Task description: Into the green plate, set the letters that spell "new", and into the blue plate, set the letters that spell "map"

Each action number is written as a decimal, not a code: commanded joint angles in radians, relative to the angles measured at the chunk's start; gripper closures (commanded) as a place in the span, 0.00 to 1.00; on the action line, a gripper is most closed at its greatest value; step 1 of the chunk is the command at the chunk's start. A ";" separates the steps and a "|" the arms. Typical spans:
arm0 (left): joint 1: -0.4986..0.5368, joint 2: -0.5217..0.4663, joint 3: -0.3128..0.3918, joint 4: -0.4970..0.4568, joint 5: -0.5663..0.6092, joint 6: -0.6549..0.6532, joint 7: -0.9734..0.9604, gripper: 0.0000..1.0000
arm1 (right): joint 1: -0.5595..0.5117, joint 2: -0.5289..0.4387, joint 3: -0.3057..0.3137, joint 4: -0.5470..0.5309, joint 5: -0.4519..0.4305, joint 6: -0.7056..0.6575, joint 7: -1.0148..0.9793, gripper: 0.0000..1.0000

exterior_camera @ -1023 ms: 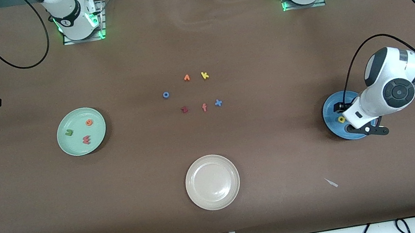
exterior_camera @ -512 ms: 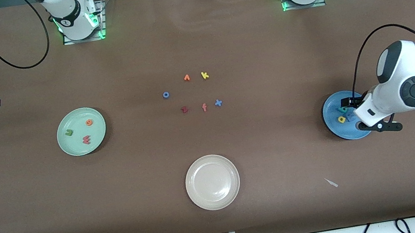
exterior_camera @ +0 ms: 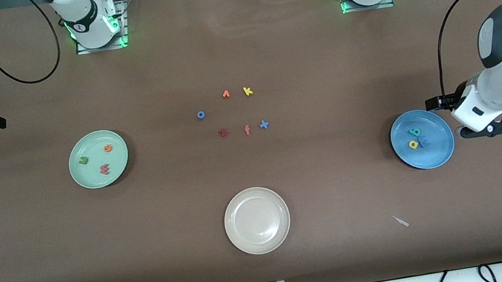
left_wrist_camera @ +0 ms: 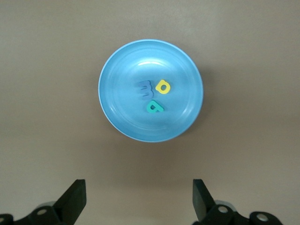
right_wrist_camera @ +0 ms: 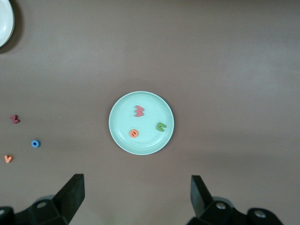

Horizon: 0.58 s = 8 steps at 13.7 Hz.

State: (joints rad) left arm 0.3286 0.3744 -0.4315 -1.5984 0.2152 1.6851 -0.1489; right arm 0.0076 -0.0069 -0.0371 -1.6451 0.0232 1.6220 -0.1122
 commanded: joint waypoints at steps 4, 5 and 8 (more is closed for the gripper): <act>-0.217 -0.240 0.287 -0.005 -0.310 -0.070 0.020 0.00 | 0.005 0.001 0.013 0.016 0.007 -0.013 0.011 0.00; -0.221 -0.270 0.289 0.001 -0.310 -0.079 0.022 0.00 | 0.006 0.001 0.014 0.016 0.007 -0.013 0.013 0.00; -0.284 -0.304 0.324 0.060 -0.280 -0.188 0.028 0.00 | 0.009 0.001 0.014 0.019 -0.005 -0.010 0.011 0.00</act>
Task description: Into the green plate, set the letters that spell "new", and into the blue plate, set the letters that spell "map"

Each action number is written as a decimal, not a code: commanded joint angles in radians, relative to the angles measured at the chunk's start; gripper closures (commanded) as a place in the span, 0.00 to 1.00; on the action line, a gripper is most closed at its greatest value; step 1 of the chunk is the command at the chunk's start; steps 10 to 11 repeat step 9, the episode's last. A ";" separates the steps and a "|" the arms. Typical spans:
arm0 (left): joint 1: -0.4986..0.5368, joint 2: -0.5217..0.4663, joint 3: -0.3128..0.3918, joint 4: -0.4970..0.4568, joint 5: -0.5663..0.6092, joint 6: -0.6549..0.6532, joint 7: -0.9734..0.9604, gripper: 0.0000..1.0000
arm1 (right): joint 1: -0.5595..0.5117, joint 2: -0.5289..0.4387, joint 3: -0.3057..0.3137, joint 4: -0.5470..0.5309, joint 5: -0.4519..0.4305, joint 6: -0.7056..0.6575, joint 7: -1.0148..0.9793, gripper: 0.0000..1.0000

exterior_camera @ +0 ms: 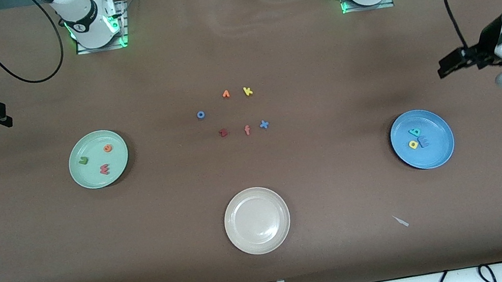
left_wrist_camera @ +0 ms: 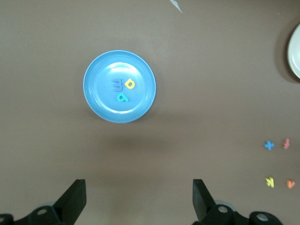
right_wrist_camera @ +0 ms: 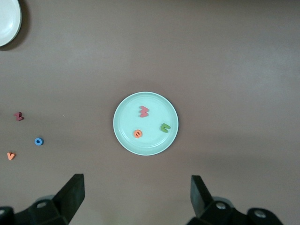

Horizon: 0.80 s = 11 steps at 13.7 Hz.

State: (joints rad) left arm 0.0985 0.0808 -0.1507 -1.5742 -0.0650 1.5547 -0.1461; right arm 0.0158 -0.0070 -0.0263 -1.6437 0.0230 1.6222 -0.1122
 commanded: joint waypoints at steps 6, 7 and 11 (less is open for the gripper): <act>-0.094 -0.022 0.095 0.045 0.017 -0.058 0.060 0.00 | 0.000 0.002 0.000 0.018 0.003 -0.004 0.036 0.00; -0.094 -0.021 0.095 0.048 0.016 -0.058 0.063 0.00 | 0.000 0.005 0.000 0.019 -0.006 -0.007 0.032 0.00; -0.080 -0.015 0.099 0.063 0.002 -0.058 0.063 0.00 | 0.000 0.005 0.002 0.021 -0.018 -0.012 0.034 0.00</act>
